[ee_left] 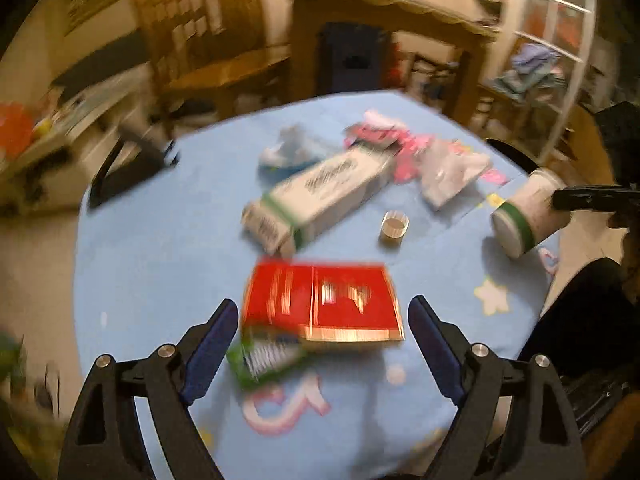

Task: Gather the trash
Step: 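Grasp the paper cup rim with the right tool while the left tool grasps the red cigarette box, then carry cup and red box to the bin and open both tools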

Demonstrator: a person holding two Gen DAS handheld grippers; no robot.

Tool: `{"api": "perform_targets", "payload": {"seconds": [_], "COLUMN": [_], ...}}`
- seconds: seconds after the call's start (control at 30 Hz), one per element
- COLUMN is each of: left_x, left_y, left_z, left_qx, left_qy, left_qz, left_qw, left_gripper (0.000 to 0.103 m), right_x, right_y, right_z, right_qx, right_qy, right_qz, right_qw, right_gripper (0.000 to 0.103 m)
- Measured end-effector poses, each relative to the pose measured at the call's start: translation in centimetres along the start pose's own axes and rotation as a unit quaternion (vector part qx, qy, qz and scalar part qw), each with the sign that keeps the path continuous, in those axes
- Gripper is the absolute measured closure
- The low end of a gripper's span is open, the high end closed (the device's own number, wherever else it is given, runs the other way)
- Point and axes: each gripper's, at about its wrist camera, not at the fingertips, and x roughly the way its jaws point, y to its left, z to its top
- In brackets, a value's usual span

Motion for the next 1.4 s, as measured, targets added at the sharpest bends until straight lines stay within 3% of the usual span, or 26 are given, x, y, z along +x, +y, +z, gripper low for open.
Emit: {"api": "perform_targets", "payload": {"seconds": [0.07, 0.17, 0.3, 0.4, 0.5, 0.6, 0.7, 0.83, 0.9, 1.0, 1.07, 1.23, 1.37, 1.4], "left_x": [0.0, -0.6, -1.3, -1.1, 0.0, 1.5, 2.2, 4.7, 5.5, 7.9, 8.9, 9.4, 9.2, 8.8], "left_y": [-1.1, -1.2, -0.9, -1.6, -2.1, -1.8, -1.9, -1.6, -1.7, -1.9, -2.5, -4.2, -3.6, -3.1], "left_z": [-1.0, -2.2, -1.9, -1.2, -0.4, 0.5, 2.1, 4.8, 6.0, 7.3, 7.9, 8.4, 8.7, 8.5], "left_qx": [-0.001, -0.021, -0.031, -0.067, -0.105, -0.183, -0.243, -0.311, -0.32, -0.327, -0.319, -0.298, -0.308, -0.32], "left_qy": [0.008, 0.006, 0.008, 0.012, 0.019, 0.034, 0.04, 0.103, 0.115, 0.161, 0.172, 0.171, 0.163, 0.151], "left_qz": [0.035, 0.044, 0.031, -0.02, -0.015, -0.007, 0.05, 0.14, 0.164, 0.235, 0.262, 0.282, 0.253, 0.227], "left_qw": [0.9994, 0.9988, 0.999, 0.9975, 0.9942, 0.9826, 0.968, 0.9346, 0.9259, 0.901, 0.8946, 0.8958, 0.9026, 0.9071], "left_gripper": [0.021, 0.021, 0.021, 0.021, 0.021, 0.022, 0.019, 0.011, 0.01, 0.008, 0.008, 0.014, 0.016, 0.017], "right_x": [0.3, 0.6, 0.6, 0.3, 0.0, -0.2, -0.3, -0.3, -0.5, -1.1, -1.4, -2.1, -2.5, -2.6], "right_y": [0.2, 0.7, 0.9, 0.6, 0.2, 0.1, -0.3, -0.8, -1.2, -1.7, -2.2, -3.4, -3.6, -3.5], "right_z": [0.0, 0.0, -0.1, -0.2, -0.2, -0.2, -0.2, -0.3, -0.3, -0.4, -0.4, -0.5, -0.4, -0.4], "right_qx": [-0.005, -0.015, -0.017, -0.012, -0.006, -0.006, -0.005, -0.003, -0.002, 0.003, 0.007, 0.024, 0.029, 0.03], "right_qy": [0.004, 0.006, 0.005, 0.0, -0.004, -0.006, -0.008, -0.01, -0.012, -0.021, -0.026, -0.037, -0.045, -0.047], "right_qz": [0.0, 0.003, 0.011, 0.013, 0.017, 0.021, 0.03, 0.044, 0.05, 0.057, 0.059, 0.062, 0.06, 0.059], "right_qw": [1.0, 1.0, 1.0, 1.0, 1.0, 1.0, 0.999, 0.999, 0.999, 0.998, 0.998, 0.997, 0.997, 0.997], "right_gripper": [0.097, 0.097, 0.097, 0.097, 0.097, 0.097, 0.097, 0.097, 0.097, 0.096, 0.096, 0.096, 0.096, 0.096]}}
